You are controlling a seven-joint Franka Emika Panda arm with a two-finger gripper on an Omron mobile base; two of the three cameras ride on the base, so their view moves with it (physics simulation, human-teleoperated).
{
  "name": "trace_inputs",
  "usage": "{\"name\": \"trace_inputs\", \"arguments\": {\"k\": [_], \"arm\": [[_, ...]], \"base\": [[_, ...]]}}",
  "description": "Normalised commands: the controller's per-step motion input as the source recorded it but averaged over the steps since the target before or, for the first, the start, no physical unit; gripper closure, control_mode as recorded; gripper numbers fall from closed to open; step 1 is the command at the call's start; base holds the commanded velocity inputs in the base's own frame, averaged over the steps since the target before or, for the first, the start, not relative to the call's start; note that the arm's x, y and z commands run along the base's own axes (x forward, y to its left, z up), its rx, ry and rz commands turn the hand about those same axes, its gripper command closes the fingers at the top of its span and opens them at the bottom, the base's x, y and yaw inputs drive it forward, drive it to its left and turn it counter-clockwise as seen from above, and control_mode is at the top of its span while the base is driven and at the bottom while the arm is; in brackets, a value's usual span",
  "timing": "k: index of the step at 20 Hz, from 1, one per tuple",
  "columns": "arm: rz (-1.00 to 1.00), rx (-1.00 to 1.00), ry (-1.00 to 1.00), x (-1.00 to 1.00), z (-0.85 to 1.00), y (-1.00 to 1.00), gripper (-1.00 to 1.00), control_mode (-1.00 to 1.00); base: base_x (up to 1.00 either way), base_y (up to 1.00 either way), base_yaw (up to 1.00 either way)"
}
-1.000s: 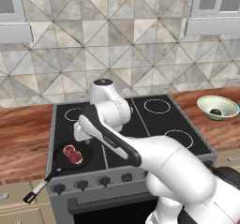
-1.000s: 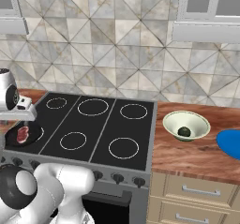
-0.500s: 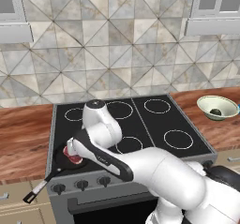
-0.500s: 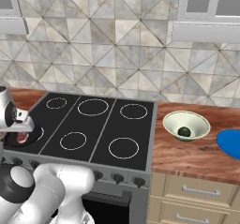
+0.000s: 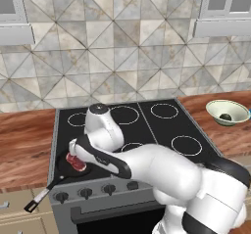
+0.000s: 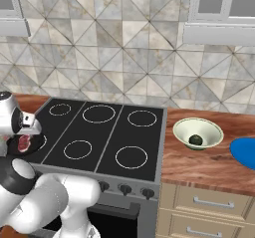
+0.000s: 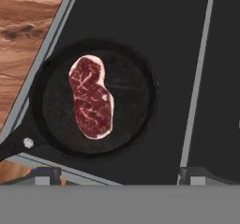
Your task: Place the steak on the plate and place the squash on the same plate.
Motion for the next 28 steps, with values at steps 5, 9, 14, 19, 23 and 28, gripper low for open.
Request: {"name": "trace_inputs", "arguments": {"k": [5,9,14,19,23,28], "arm": [[0.00,0.00,-0.05,0.46,-0.14,0.11,-1.00,-1.00],[0.00,0.00,0.00,0.01,-0.24,0.21,-1.00,-1.00],[0.00,0.00,0.00,0.00,-0.27,0.28,-1.00,-1.00],[0.00,0.00,0.00,0.00,-0.10,0.19,-1.00,-1.00],[0.00,0.00,0.00,0.01,-0.06,0.06,-1.00,-1.00],[0.00,0.00,0.00,0.08,-0.25,0.03,-1.00,-1.00]], "base": [[0.00,0.00,0.00],[0.00,0.00,0.00],[0.00,0.00,0.00],[0.00,0.00,0.00],[0.00,0.00,0.00],[0.00,0.00,0.00]]}}
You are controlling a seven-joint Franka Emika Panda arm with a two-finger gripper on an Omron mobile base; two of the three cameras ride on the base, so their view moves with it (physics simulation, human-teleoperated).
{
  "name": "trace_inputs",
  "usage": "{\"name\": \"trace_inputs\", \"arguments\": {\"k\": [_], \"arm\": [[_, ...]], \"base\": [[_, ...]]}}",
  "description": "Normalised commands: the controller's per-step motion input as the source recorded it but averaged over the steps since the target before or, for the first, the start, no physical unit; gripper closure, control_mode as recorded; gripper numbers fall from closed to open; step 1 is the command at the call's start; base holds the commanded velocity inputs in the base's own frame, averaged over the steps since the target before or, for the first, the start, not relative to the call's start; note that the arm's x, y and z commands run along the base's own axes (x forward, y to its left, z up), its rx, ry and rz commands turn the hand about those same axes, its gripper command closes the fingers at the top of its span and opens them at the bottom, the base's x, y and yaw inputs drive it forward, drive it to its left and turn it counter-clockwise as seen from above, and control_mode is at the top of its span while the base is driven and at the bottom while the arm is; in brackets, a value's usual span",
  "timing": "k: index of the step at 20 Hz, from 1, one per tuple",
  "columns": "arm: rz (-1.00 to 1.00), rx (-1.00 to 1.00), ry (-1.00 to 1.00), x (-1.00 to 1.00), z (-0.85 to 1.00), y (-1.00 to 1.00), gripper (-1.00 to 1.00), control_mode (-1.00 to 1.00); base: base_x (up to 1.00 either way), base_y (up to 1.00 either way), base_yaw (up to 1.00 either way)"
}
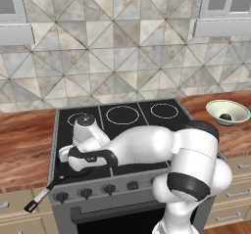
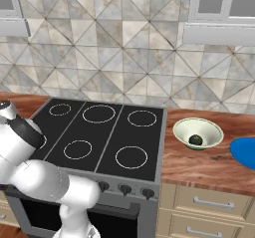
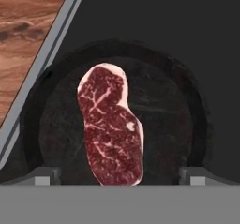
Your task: Place the steak on the plate and place the squash on the same plate.
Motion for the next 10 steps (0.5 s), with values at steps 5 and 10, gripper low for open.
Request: {"name": "trace_inputs", "arguments": {"k": [5,10], "arm": [[0.00,0.00,0.00,0.13,-0.28,0.00,-1.00,-1.00],[0.00,0.00,0.00,0.13,-0.25,0.00,-1.00,-1.00]], "base": [[0.00,0.00,0.00],[0.00,0.00,0.00]]}}
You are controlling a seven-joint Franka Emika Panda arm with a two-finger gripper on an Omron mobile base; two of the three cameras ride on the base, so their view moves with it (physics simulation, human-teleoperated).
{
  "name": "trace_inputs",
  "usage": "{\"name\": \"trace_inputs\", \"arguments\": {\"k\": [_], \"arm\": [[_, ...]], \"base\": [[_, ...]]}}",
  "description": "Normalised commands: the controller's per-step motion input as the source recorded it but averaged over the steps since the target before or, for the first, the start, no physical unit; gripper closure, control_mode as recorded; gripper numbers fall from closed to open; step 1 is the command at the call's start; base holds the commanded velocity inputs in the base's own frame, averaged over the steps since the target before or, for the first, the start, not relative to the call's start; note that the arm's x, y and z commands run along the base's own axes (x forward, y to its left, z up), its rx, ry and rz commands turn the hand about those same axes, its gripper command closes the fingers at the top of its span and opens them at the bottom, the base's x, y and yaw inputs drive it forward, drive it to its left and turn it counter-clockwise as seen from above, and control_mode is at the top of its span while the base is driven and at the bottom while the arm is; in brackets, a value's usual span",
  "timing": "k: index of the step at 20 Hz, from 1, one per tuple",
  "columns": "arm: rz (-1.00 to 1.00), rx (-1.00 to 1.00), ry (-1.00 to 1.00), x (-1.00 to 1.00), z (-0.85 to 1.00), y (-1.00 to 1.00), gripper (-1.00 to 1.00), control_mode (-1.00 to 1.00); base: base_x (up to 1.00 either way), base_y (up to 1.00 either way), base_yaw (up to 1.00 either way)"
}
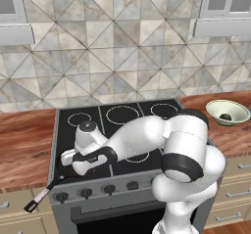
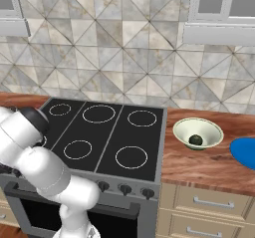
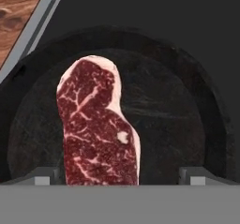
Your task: Place the steak on the plate and place the squash on the same plate.
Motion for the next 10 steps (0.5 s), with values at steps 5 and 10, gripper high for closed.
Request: {"name": "trace_inputs", "arguments": {"k": [5,10], "arm": [[0.00,0.00,0.00,0.02,0.00,0.05,-1.00,-1.00],[0.00,-0.07,0.00,0.00,0.00,0.20,-1.00,-1.00]], "base": [[0.00,0.00,0.00],[0.00,0.00,0.00]]}}
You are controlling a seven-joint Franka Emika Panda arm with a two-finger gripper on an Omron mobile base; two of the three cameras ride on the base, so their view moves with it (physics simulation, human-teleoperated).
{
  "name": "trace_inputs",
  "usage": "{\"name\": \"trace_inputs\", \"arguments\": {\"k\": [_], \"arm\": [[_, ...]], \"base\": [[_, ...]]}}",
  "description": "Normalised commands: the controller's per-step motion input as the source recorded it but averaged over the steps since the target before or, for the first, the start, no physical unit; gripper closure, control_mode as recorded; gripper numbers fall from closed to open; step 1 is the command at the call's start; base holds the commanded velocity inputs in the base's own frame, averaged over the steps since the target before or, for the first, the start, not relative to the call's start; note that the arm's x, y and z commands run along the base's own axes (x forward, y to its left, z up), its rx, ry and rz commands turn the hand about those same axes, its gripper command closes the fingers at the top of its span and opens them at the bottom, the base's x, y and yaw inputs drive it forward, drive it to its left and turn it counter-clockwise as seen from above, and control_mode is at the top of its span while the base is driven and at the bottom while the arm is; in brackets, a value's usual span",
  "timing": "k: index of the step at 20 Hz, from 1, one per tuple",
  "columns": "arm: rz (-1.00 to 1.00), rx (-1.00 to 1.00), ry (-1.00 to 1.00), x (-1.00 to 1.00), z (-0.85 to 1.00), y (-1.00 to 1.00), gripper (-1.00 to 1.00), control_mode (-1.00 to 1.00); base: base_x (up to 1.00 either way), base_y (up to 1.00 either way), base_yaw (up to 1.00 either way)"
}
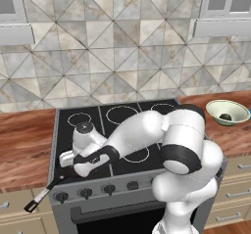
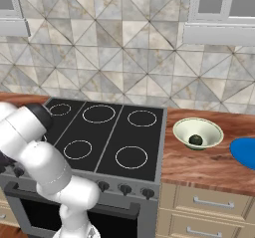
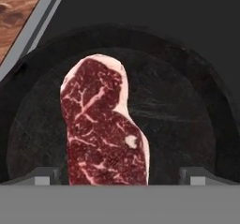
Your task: Place the steak on the plate and place the squash on the same plate.
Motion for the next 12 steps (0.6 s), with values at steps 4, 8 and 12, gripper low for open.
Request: {"name": "trace_inputs", "arguments": {"k": [4,8,12], "arm": [[0.00,-0.09,0.00,0.00,0.00,0.26,-1.00,-1.00],[0.00,-0.08,0.00,0.01,0.00,0.17,-1.00,-1.00],[0.00,-0.01,0.00,0.07,0.00,0.06,-1.00,-1.00]], "base": [[0.00,0.00,0.00],[0.00,0.00,0.00],[0.00,0.00,0.00]]}}
